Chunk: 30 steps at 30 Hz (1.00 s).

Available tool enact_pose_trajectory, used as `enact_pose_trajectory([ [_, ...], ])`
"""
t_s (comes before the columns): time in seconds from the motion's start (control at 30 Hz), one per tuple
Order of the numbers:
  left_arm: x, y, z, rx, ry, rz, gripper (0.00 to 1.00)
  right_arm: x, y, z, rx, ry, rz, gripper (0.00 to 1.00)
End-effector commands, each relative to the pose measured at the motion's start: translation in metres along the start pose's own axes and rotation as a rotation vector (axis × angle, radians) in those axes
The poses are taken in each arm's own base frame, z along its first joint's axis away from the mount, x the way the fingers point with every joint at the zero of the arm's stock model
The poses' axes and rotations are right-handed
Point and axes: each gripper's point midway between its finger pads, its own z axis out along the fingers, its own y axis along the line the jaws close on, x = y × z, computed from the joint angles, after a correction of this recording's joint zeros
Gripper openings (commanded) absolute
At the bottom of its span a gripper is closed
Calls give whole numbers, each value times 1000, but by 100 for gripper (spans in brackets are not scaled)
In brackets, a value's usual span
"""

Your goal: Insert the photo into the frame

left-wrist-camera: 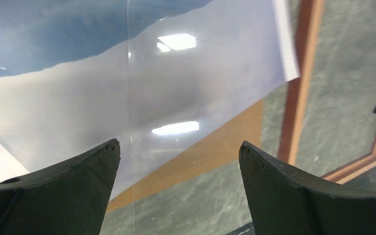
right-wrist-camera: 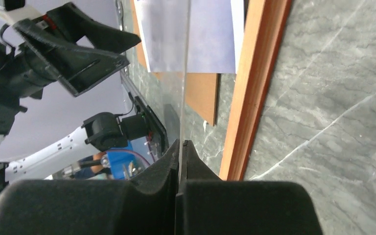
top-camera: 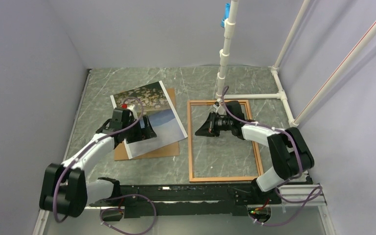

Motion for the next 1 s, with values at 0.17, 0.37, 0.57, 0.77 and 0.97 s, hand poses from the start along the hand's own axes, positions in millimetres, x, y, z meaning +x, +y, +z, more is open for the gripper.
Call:
enact_pose_trajectory([
  [0.17,-35,-46,-67,174,-330,160,100,-18,57,-53,70,-171,-189,0],
  [0.37,-46,-64,-101,225,-558,256,99,-14,83,-101,133,-316,-247,0],
  [0.57,-56,-83,-107,206,-625,330,100,-10,96,-141,202,-444,-281,0],
  [0.77,-56,-105,-87,58,-615,435,99,-11,96,-170,302,-525,-295,0],
  [0.97,-42,-129,-44,-13,-494,471,99,-16,106,-199,366,-626,-321,0],
])
